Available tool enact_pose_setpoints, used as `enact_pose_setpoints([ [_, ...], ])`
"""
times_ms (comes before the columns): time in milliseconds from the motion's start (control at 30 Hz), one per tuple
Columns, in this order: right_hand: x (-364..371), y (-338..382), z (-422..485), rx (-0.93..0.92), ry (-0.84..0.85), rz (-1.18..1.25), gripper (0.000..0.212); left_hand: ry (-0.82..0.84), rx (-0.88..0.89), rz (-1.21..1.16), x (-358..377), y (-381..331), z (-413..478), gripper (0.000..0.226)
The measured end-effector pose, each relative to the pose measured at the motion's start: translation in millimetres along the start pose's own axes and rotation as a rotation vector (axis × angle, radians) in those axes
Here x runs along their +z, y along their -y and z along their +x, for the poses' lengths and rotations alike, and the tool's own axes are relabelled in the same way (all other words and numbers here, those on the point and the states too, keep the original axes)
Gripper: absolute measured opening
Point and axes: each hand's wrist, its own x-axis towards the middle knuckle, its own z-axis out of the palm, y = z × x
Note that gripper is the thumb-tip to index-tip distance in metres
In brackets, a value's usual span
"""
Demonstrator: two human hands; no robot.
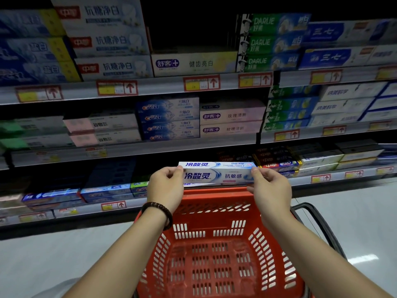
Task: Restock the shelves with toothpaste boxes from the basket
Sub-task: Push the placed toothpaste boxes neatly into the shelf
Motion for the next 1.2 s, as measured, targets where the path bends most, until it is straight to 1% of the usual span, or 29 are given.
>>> enact_pose_setpoints([
  [100, -1, 8, 11, 0.066, 0.072, -0.031, 0.007, 0.027, 0.015, 0.062, -3, -4, 7, 0.029],
  [167, -1, 15, 18, 0.063, 0.133, -0.094, 0.012, 0.05, 0.027, 0.091, -5, -6, 14, 0.019],
  [200, 0, 18, 21, 0.049, 0.153, -0.129, 0.012, 0.056, 0.035, 0.103, -6, -7, 17, 0.018],
  [233, 2, 21, 25, 0.034, 0.167, -0.165, 0.012, 0.058, 0.036, 0.113, -6, -7, 21, 0.023],
  [300, 9, 24, 33, 0.017, 0.183, -0.204, 0.01, 0.053, 0.009, 0.117, -2, -6, 30, 0.034],
  [333, 13, 24, 38, 0.014, 0.184, -0.223, 0.01, 0.048, -0.007, 0.121, 0, -6, 34, 0.035],
  [500, 35, 16, 66, 0.018, 0.212, -0.28, 0.007, 0.09, -0.029, 0.229, 15, 3, 63, 0.025],
  [567, 45, 9, 77, 0.037, 0.217, -0.308, 0.01, 0.098, -0.041, 0.257, 20, 7, 76, 0.023],
  [667, 58, -1, 94, 0.048, 0.238, -0.336, 0.012, 0.072, -0.059, 0.261, 28, 13, 98, 0.019],
  [833, 79, -23, 122, 0.049, 0.284, -0.367, 0.015, 0.088, -0.152, 0.257, 42, 37, 143, 0.014],
  [933, 91, -38, 138, 0.063, 0.297, -0.385, 0.013, 0.131, -0.215, 0.245, 53, 52, 164, 0.017],
  [1033, 102, -53, 151, 0.086, 0.331, -0.425, 0.011, 0.134, -0.274, 0.192, 62, 62, 181, 0.025],
  [1100, 111, -64, 159, 0.113, 0.355, -0.442, 0.016, 0.11, -0.296, 0.16, 67, 67, 191, 0.02],
  [1200, 126, -75, 166, 0.155, 0.384, -0.446, 0.023, 0.091, -0.292, 0.178, 73, 81, 204, 0.012],
])
